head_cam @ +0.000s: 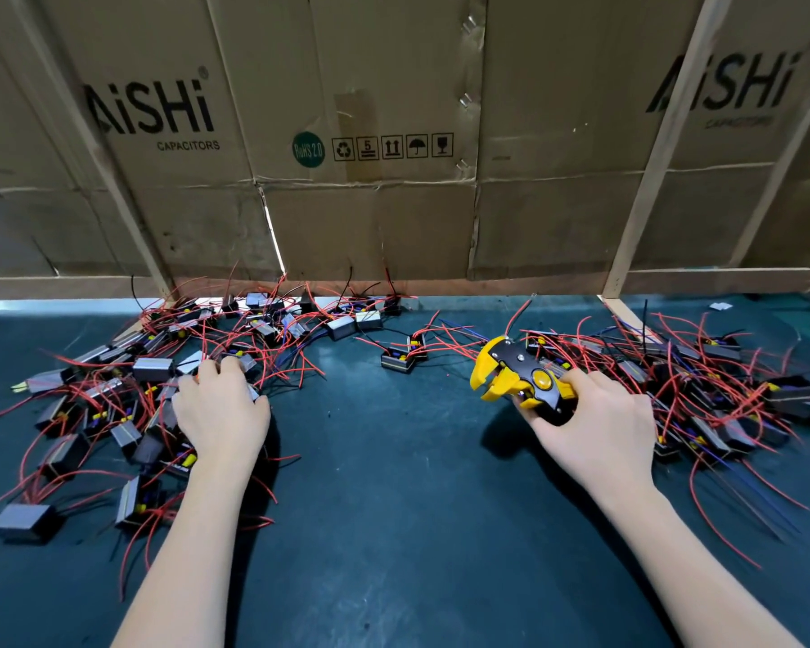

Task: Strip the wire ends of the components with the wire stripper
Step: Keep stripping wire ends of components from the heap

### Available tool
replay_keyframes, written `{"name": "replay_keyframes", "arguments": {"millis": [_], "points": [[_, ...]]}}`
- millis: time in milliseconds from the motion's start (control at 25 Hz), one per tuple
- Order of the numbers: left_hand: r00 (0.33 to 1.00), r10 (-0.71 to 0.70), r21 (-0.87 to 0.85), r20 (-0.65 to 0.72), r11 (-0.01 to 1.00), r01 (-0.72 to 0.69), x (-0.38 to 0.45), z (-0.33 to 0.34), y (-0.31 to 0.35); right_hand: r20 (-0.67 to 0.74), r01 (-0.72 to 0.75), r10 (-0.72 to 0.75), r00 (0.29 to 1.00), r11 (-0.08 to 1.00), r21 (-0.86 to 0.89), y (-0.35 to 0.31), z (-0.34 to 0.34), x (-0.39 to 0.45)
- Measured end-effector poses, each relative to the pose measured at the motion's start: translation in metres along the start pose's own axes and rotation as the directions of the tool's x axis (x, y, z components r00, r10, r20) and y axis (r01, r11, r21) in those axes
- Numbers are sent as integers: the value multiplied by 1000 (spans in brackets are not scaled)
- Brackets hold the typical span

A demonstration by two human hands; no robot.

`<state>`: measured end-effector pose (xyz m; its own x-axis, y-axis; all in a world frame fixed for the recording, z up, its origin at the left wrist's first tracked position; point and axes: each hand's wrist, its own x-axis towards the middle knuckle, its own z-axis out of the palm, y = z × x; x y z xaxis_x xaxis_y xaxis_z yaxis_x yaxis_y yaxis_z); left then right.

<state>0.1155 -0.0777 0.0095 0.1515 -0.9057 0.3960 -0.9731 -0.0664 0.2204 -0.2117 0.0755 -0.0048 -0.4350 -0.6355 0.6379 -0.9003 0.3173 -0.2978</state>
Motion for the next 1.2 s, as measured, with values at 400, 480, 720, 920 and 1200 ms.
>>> {"name": "replay_keyframes", "arguments": {"millis": [400, 480, 720, 920, 1200], "points": [[818, 82, -389, -569, 850, -356, -12, -24, 16, 13, -22, 22, 1000, 1000, 6, -2, -1, 0], [726, 81, -455, -683, 731, -509, -19, -33, 26, 22, -31, 31, 999, 999, 12, -1, -2, 1], [942, 308, -977, -136, 115, -179, -59, -37, 79, 20, -75, 74, 997, 993, 90, -3, -5, 3], [768, 619, -700, 167, 623, -350, -79, -6, 87, 10, -119, 119, 993, 980, 159, -3, -11, 5], [822, 558, -715, 113, 620, -322, -78, -8, 89, 10, -117, 117, 993, 977, 177, -5, -14, 5]]}}
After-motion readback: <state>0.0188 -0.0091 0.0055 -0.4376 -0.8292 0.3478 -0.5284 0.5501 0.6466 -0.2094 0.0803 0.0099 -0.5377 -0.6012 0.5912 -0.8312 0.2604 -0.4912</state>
